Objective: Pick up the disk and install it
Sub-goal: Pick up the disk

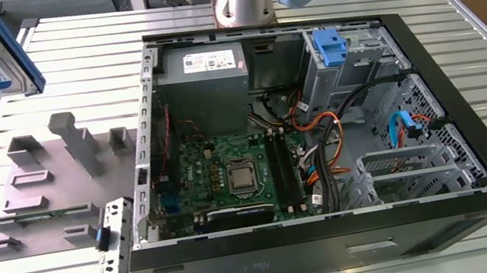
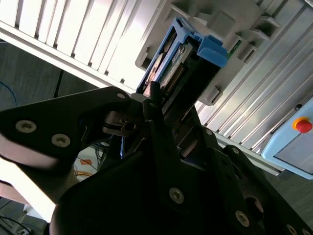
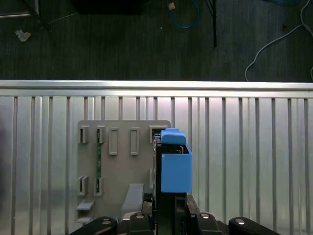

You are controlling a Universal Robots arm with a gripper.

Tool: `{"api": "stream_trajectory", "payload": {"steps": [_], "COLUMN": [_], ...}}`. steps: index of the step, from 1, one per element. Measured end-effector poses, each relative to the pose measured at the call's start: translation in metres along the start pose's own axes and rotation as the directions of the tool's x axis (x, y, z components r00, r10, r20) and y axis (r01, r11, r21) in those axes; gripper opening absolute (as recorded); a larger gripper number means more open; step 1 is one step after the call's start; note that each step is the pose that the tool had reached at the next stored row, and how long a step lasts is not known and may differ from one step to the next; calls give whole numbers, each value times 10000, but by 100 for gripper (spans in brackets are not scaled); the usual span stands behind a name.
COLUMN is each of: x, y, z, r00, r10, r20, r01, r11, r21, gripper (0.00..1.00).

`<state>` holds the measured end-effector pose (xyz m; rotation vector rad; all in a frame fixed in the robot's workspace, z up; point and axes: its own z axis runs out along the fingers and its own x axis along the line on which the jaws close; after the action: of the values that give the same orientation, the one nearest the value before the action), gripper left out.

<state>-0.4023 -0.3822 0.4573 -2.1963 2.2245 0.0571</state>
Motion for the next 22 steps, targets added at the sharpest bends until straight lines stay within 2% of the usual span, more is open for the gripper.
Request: {"api": "stream_trajectory", "payload": {"steps": [6,22], "x": [-3,-12], "y": [1,5], "z": [-72,-323], "r00": [10000,10000], "r10": [0,0], "r20": [0,0], "r01": [0,0], "r11": [10000,10000], "r21": [0,0], "gripper": [35,35]}}
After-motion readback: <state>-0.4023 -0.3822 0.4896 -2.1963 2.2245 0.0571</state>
